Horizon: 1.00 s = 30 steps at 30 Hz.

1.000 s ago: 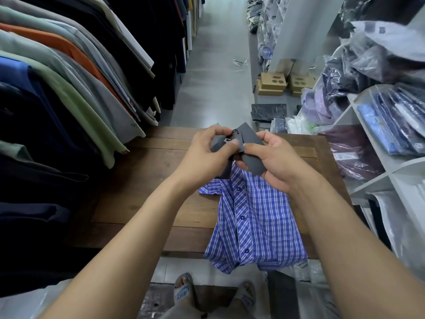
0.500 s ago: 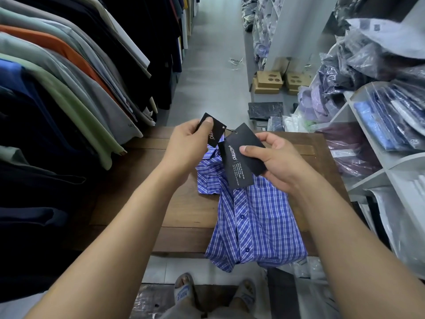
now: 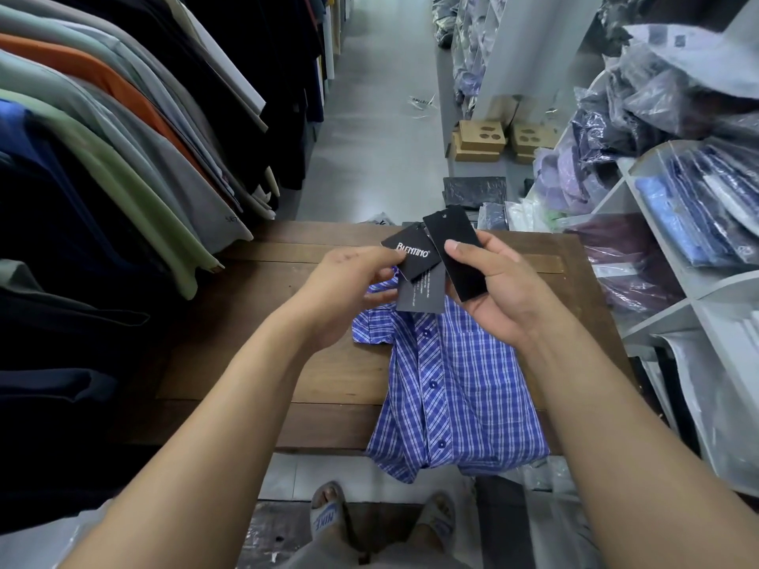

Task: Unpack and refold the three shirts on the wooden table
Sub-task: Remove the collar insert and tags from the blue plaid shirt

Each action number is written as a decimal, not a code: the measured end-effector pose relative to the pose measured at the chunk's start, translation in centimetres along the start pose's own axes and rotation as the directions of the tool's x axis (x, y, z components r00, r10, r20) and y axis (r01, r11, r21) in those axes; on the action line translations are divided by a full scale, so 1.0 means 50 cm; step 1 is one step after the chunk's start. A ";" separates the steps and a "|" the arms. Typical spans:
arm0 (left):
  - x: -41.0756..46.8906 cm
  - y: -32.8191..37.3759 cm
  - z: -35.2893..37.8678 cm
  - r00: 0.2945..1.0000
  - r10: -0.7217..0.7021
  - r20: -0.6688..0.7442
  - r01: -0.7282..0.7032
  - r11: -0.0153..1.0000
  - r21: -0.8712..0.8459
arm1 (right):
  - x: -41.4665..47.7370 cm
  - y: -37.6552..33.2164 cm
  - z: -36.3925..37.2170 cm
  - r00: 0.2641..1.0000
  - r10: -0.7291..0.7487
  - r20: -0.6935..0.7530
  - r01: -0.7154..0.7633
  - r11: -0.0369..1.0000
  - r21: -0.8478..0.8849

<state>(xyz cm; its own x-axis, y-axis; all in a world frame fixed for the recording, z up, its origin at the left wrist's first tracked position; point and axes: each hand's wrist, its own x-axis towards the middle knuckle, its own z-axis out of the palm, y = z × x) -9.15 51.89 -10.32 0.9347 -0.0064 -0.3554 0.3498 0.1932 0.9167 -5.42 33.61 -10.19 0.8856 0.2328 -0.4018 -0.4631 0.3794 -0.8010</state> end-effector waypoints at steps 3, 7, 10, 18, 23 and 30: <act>0.001 0.005 0.002 0.998 -0.031 0.058 0.034 0.999 -0.041 | -0.001 0.000 -0.001 1.000 0.000 0.003 0.000 1.000 0.026; 0.002 0.005 0.006 0.999 -0.014 0.034 0.014 1.000 0.017 | 0.001 0.002 -0.005 1.000 0.001 0.020 -0.001 0.999 0.042; -0.002 0.004 0.009 1.000 0.013 -0.002 -0.013 1.000 0.009 | 0.000 0.002 -0.009 0.999 0.032 -0.021 -0.031 0.999 0.038; 0.003 -0.018 -0.002 0.975 0.166 -0.146 -0.151 0.983 0.106 | -0.005 0.008 -0.013 0.997 0.072 -0.033 -0.072 0.997 -0.024; -0.001 -0.018 0.010 0.978 0.182 -0.105 -0.139 0.936 0.324 | -0.011 0.011 -0.009 0.982 0.165 0.090 -0.172 0.983 0.070; 0.000 0.003 0.031 0.901 0.433 -0.015 -0.348 0.743 0.573 | -0.020 0.017 -0.029 0.840 0.310 0.446 -0.369 0.928 0.049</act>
<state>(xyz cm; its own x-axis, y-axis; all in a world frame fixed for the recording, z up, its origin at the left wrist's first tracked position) -8.99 50.38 -9.88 0.9929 0.0926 0.0743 -0.0292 -0.4161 0.9088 -6.64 32.41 -11.10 0.5850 0.7122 -0.3880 -0.7582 0.3105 -0.5733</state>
